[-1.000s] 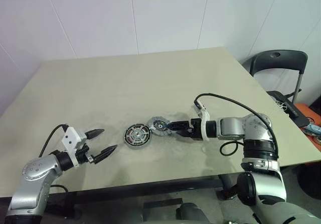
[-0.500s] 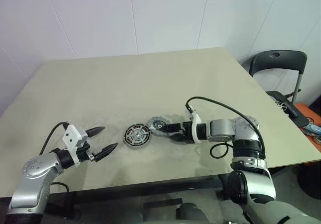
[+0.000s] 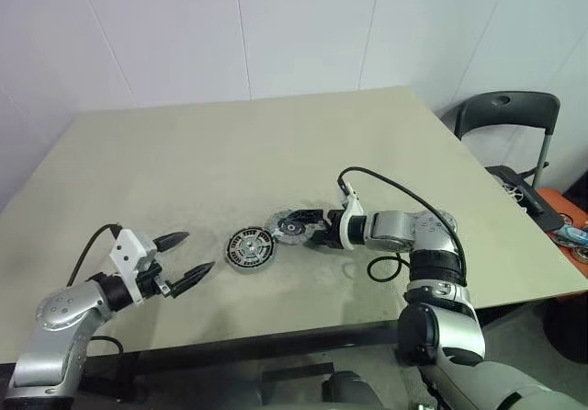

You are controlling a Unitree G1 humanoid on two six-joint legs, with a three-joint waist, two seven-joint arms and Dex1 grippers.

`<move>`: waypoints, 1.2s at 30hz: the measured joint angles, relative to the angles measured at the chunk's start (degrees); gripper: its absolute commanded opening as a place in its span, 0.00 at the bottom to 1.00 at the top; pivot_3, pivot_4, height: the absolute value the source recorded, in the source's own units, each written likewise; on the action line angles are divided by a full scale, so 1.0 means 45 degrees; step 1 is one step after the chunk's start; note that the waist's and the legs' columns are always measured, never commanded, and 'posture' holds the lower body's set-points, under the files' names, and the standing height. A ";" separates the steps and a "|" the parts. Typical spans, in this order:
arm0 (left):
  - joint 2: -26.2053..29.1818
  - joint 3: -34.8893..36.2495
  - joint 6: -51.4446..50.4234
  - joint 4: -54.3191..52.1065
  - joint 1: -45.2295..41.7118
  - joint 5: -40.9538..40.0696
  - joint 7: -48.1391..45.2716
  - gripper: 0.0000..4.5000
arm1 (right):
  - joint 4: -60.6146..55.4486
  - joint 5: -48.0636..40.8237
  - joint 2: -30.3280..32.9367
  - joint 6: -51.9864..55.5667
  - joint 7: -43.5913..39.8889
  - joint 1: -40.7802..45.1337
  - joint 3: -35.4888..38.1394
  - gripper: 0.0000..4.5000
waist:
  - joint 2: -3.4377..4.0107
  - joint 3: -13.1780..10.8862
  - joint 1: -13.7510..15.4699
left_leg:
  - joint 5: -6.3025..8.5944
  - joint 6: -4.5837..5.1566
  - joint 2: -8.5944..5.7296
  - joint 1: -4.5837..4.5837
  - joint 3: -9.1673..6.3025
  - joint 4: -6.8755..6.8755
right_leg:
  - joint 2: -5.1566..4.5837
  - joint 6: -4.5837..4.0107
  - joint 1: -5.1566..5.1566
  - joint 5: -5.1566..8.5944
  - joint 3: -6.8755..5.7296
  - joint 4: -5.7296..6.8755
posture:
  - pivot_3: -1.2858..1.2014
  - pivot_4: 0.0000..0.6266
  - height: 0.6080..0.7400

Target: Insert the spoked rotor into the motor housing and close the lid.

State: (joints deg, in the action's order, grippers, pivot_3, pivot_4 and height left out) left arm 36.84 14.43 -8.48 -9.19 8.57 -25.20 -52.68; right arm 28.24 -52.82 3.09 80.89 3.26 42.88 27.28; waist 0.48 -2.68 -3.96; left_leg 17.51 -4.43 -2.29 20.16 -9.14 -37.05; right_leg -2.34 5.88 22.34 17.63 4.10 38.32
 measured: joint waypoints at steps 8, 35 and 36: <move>0.0395 0.0545 -0.0573 -0.0126 0.0351 -0.0600 -0.0291 1.00 | -0.0556 0.0161 -0.0500 -0.0159 -0.0231 -0.0005 -0.0025 0.98 | 0.0006 -0.0004 -0.0059 | 0.0000 0.0000 0.0007 0.0009 -0.0007 0.0008 | 0.0001 0.0000 0.0017 0.0000 0.0006 0.0000 | 0.52 0.00 1.00; 0.0662 0.1222 0.1287 0.1884 0.0758 -0.0061 -0.1026 1.00 | -0.4050 0.0982 -0.0099 0.1516 -0.3684 -0.0270 -0.4879 0.98 | 0.0014 -0.0008 -0.0023 | 0.0000 -0.0001 0.0001 0.0016 -0.0050 0.0011 | -0.0016 0.0000 0.0023 0.0001 0.0001 -0.0008 | 0.52 0.00 1.00; 0.0663 0.1222 0.1364 0.1931 0.0745 -0.0059 -0.1029 1.00 | -0.4336 0.1292 0.0308 0.0934 -0.4085 -0.0304 -0.5420 0.98 | 0.0014 -0.0008 -0.0025 | 0.0000 -0.0001 0.0002 0.0018 -0.0051 0.0011 | -0.0017 0.0000 0.0024 0.0001 0.0001 -0.0009 | 0.52 0.00 1.00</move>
State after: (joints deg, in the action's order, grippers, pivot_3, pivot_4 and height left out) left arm 39.82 19.93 -2.34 -0.50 11.92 -25.47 -57.31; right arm 8.72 -47.01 4.48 85.09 -15.12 41.51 2.89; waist 0.54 -2.71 -4.07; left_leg 17.51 -4.43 -2.28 20.24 -9.36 -37.00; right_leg -2.42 5.88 22.45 17.63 4.10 38.27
